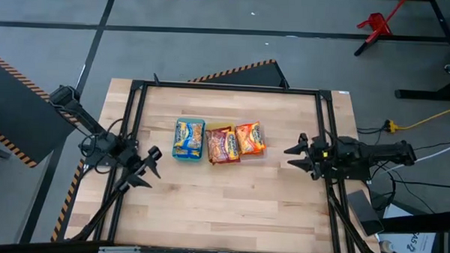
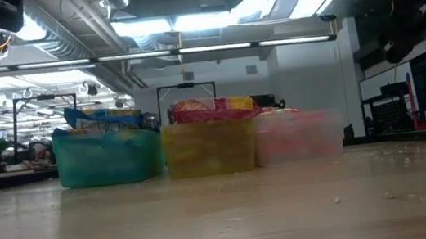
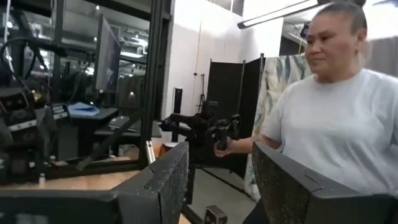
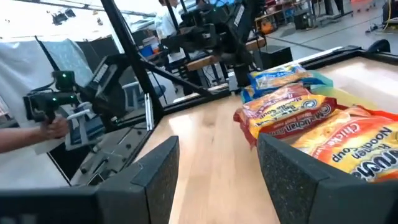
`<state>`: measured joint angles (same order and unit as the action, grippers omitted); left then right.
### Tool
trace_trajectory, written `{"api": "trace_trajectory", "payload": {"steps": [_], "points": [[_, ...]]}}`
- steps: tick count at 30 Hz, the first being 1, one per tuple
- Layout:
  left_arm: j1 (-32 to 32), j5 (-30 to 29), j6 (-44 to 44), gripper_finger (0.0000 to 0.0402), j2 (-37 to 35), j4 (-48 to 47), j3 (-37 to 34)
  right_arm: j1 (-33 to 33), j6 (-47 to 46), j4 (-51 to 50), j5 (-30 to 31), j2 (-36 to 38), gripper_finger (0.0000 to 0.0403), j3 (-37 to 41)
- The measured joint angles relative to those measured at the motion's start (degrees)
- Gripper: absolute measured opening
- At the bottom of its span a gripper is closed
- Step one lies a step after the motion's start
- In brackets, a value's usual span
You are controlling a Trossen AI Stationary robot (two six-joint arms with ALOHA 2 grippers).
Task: Sort Maruchan noodles
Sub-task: Return to Home Position
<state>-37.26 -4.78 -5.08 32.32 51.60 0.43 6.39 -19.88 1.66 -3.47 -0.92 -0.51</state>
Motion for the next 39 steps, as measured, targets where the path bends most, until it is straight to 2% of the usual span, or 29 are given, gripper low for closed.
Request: {"api": "trace_trajectory", "payload": {"steps": [2,4,6,8,9,10,12,15,19,23,27,31,36,39], "points": [[0.0,-0.9,1.6,0.0171,0.0,-0.2,0.0,0.0,-0.4,0.1,0.0,0.3,0.0207,0.0],[0.0,-4.7,2.0,0.0171,-0.1,-0.1,0.0,0.0,-2.6,1.5,0.0,0.6,0.0207,0.0],[0.0,-11.5,1.9,0.0171,-0.1,3.0,0.0,0.0,-5.6,5.4,-0.1,0.6,0.0207,0.0],[0.0,-19.4,-0.5,0.0171,-0.3,10.5,0.0,0.0,-6.7,7.0,-0.6,0.6,0.0207,-1.7],[0.1,-21.1,0.4,0.0171,-0.9,13.8,0.0,0.0,-6.8,7.1,-0.9,0.6,0.0207,-3.2],[0.0,-20.2,2.9,0.0171,-1.9,16.3,0.0,0.0,-6.7,7.4,-1.0,0.6,0.0207,-4.7],[0.0,-13.7,6.9,0.0171,-5.5,17.1,0.0,0.0,-5.6,7.3,-1.2,0.6,0.0207,-7.9],[0.0,-8.6,5.0,0.0171,-12.5,13.2,0.0,0.0,-3.3,3.8,-1.7,0.6,0.0207,-12.7],[0.0,-3.1,2.2,0.0171,-23.2,5.5,0.0,0.0,-2.3,-6.2,-1.1,0.6,0.0207,-17.8],[0.0,-4.8,2.1,0.0171,-32.3,1.7,0.0,0.0,-2.3,-11.0,-0.7,0.6,0.0207,-19.8],[0.0,-8.4,6.3,0.0171,-32.2,-0.5,0.0,0.0,-1.8,-13.2,-1.4,0.6,0.0207,-19.4],[0.1,-16.4,3.6,0.0171,-32.1,-13.4,0.0,0.0,-1.1,-13.6,-1.8,0.6,0.0207,-14.2],[0.0,-16.6,-0.3,0.0171,-32.1,-23.1,0.0,0.0,-1.1,-7.2,-2.1,0.6,0.0207,-3.4],[0.0,-14.9,0.8,0.0171,-32.1,-29.0,0.0,0.1,3.5,1.0,-2.0,-1.3,0.0207,0.0]]}}
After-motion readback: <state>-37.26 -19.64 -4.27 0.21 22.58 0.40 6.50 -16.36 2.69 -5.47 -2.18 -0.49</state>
